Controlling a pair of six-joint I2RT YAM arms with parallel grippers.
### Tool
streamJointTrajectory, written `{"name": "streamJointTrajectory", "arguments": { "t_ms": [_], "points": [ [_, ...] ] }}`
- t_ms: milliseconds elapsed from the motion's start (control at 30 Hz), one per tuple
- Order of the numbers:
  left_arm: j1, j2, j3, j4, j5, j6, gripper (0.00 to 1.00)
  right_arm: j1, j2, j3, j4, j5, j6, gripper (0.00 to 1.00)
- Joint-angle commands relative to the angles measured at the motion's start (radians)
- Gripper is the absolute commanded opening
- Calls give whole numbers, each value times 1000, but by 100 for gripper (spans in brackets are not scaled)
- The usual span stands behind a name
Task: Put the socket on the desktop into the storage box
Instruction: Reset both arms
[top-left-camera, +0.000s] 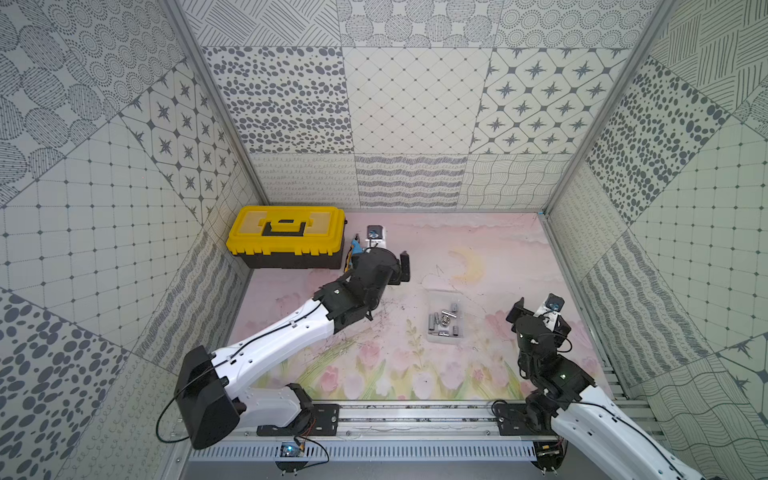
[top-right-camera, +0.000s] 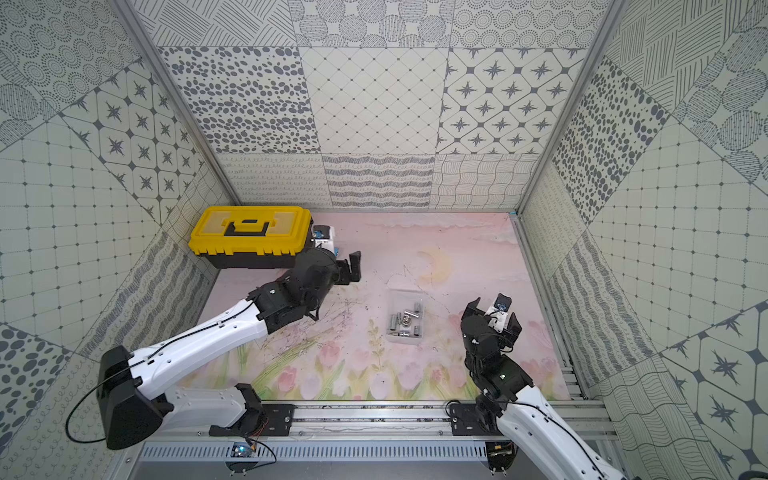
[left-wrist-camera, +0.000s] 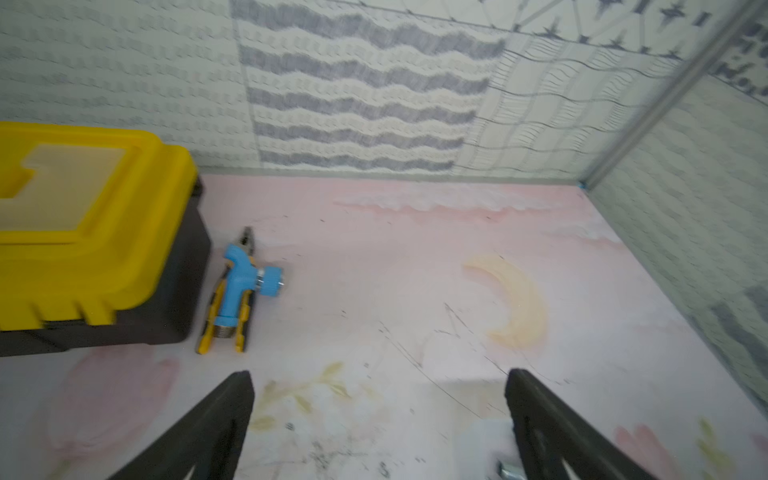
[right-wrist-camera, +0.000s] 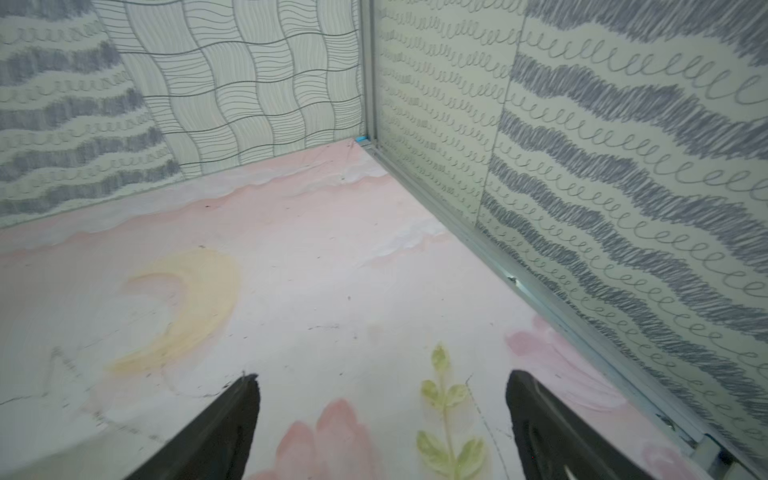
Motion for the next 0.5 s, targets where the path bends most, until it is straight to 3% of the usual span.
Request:
{"name": "streamJointTrajectory", "arguments": {
  "t_ms": [0, 100, 233, 333, 400, 433, 467],
  "points": [
    [378, -56, -183, 103, -69, 142, 100, -203, 101, -65, 392, -128, -124, 97],
    [529, 21, -371, 316, 45, 130, 99, -340, 259, -113, 634, -281, -131, 97],
    [551, 146, -583, 704, 121, 210, 100, -496, 543, -118, 975, -599, -99, 97],
    [567, 173, -670, 946, 249, 264, 100, -505, 804, -53, 1188, -791, -145, 97],
    [578, 269, -685, 1067, 297, 292, 100, -469, 1025, -2, 1340, -959, -250, 97],
    [580, 286, -680, 1050, 378, 294, 99, -461, 1101, 25, 1440, -1013, -266, 97],
    [578, 332, -680, 1107, 404, 325, 100, -467, 1053, 56, 1318, -1042, -274, 97]
  ]
}}
